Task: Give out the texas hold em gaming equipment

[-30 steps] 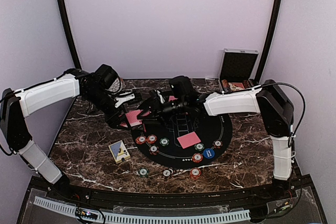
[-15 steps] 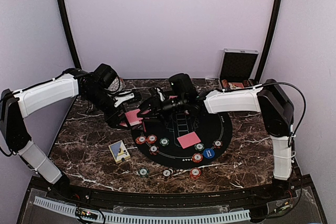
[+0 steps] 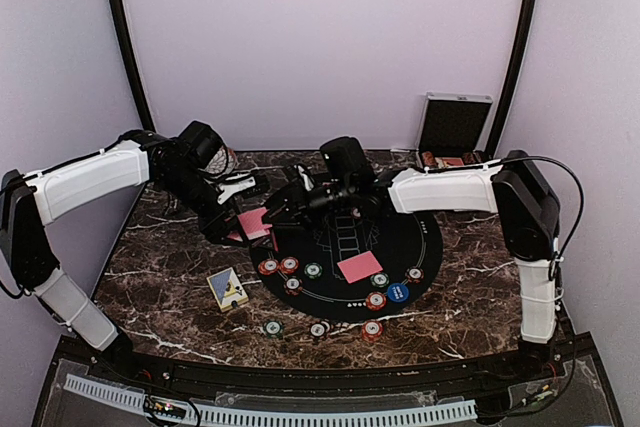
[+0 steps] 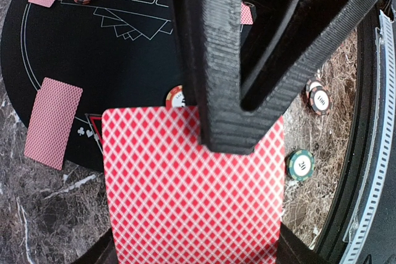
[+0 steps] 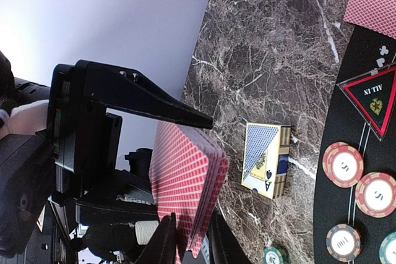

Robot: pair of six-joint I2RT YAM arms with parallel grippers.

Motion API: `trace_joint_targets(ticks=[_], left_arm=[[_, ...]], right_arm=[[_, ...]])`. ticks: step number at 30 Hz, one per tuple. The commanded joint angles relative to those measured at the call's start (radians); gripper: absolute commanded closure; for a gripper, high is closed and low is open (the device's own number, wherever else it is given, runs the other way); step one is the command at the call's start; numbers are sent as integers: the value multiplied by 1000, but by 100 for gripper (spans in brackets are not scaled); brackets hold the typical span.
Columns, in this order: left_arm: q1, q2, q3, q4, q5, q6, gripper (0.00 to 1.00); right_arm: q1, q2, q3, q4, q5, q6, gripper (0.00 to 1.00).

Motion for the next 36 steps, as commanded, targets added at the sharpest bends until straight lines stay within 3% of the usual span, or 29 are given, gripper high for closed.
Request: trace_joint_targets(ticks=[1, 18, 24, 36], left_arm=[[2, -35, -12, -13, 26, 2, 100], [2, -14, -5, -14, 26, 3, 100], [3, -10, -3, -15, 24, 5, 100], [2, -7, -6, -20, 17, 9, 100]], right_arm=[[1, -31, 34, -3, 2, -27, 81], [-8, -44, 23, 2, -9, -18, 90], [-12, -48, 26, 12, -20, -6, 74], [-25, -59, -5, 64, -40, 34, 79]])
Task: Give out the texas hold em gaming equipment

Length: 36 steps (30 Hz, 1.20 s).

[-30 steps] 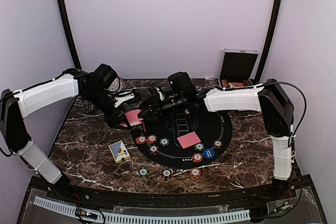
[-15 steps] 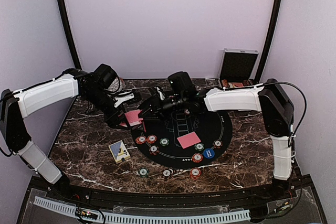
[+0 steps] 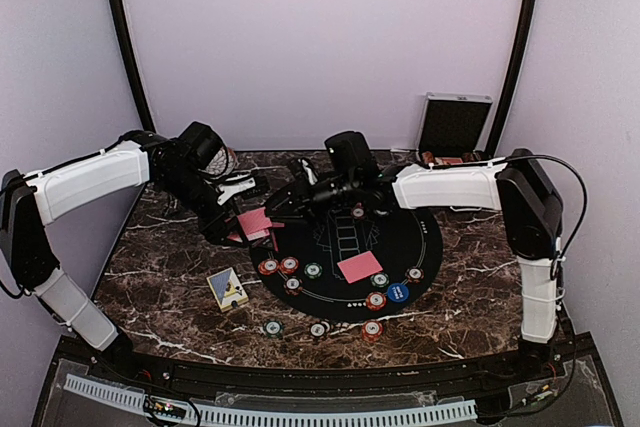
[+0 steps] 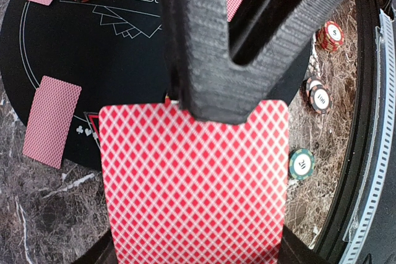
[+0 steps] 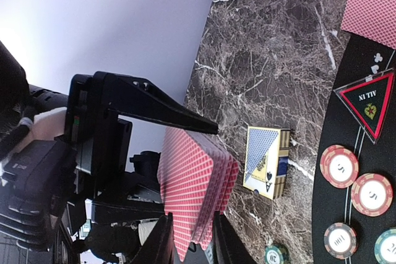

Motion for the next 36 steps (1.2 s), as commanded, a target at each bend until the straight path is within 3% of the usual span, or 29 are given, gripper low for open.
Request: trace_joint_targets(ticks=[1, 24, 36], left_arm=[[2, -7, -2, -18, 17, 8, 100], [2, -9, -4, -19, 18, 7, 100], [3, -14, -11, -19, 19, 10, 100]], right_arm=[[-6, -47, -17, 84, -31, 35, 79], [-2, -12, -35, 129, -55, 67, 80], [-18, -33, -26, -32, 40, -45, 78]])
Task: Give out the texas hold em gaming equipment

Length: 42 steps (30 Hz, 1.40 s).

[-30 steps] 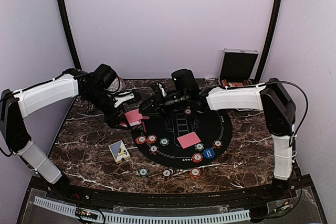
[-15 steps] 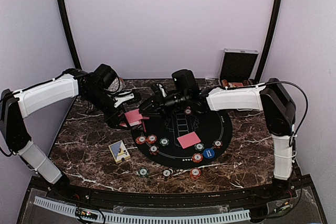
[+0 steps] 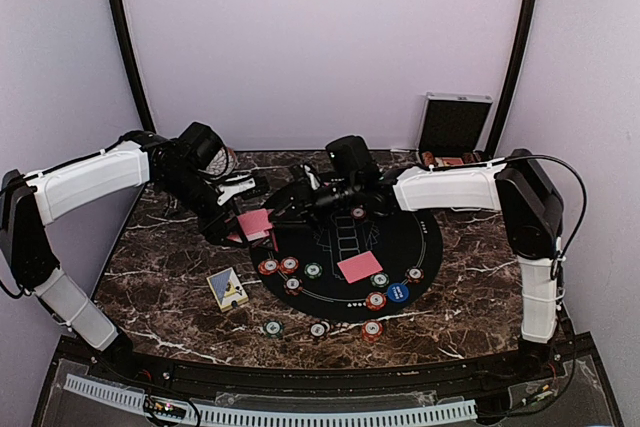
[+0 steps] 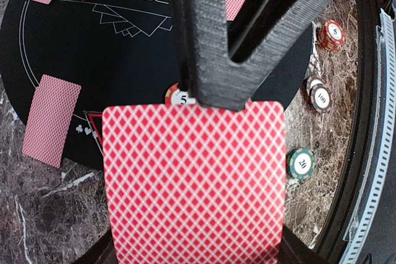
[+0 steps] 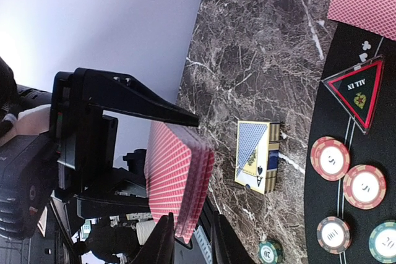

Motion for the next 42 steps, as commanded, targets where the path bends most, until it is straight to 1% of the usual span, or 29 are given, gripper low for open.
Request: trace_joint_targets(ticks=[1, 3, 7, 12, 23, 34, 42], left_arm=[[2, -15, -8, -18, 21, 10, 100], [3, -16, -8, -18, 22, 10, 100], [2, -13, -6, -18, 23, 8, 100], [2, -12, -5, -18, 23, 8, 100], [2, -14, -1, -20, 23, 7, 100], [2, -12, -3, -18, 23, 8, 100], [2, -7, 0, -15, 26, 10, 100]], right_arm=[[-12, -31, 2, -26, 42, -39, 77], [-12, -32, -2, -5, 30, -25, 76], [-7, -33, -27, 114, -15, 51, 74], [3, -27, -37, 186, -47, 102, 74], [6, 4, -43, 221, -67, 138, 75], [7, 22, -15, 141, -49, 102, 76], [19, 28, 2, 153, -65, 115, 76]])
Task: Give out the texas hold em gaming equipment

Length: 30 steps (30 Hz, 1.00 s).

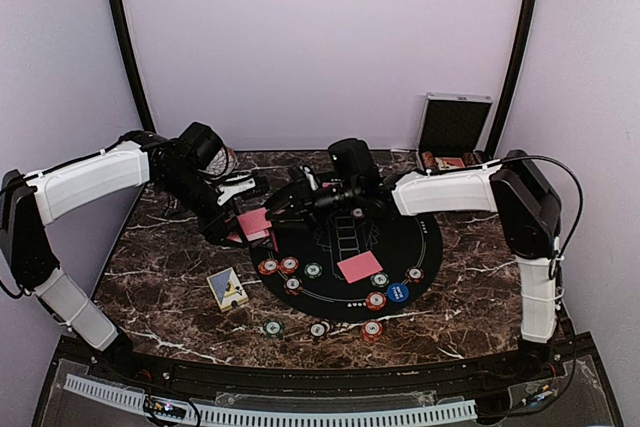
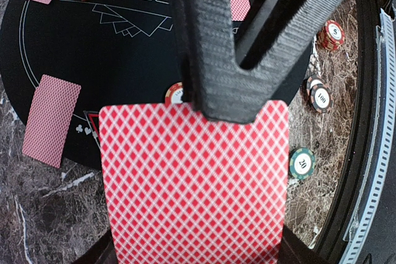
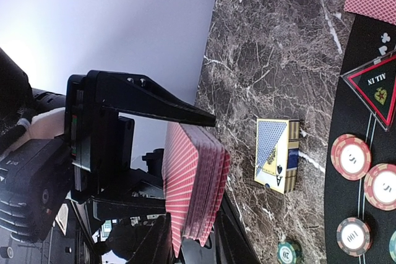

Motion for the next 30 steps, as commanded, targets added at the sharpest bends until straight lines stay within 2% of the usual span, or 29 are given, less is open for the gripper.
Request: trace_joint_targets(ticks=[1, 7, 14, 19, 30], left_arm=[[2, -6, 0, -16, 26, 9, 100], [2, -3, 5, -16, 26, 5, 100], [2, 8, 16, -19, 19, 8, 100], [2, 9, 19, -21, 16, 9, 100], [2, 5, 20, -18, 1, 7, 100]], right_arm=[[17, 16, 36, 29, -21, 2, 76], [20, 11, 24, 62, -30, 27, 78], [21, 11, 22, 72, -28, 43, 90], [15, 8, 12, 91, -38, 58, 94], [-44, -69, -101, 134, -28, 64, 100]])
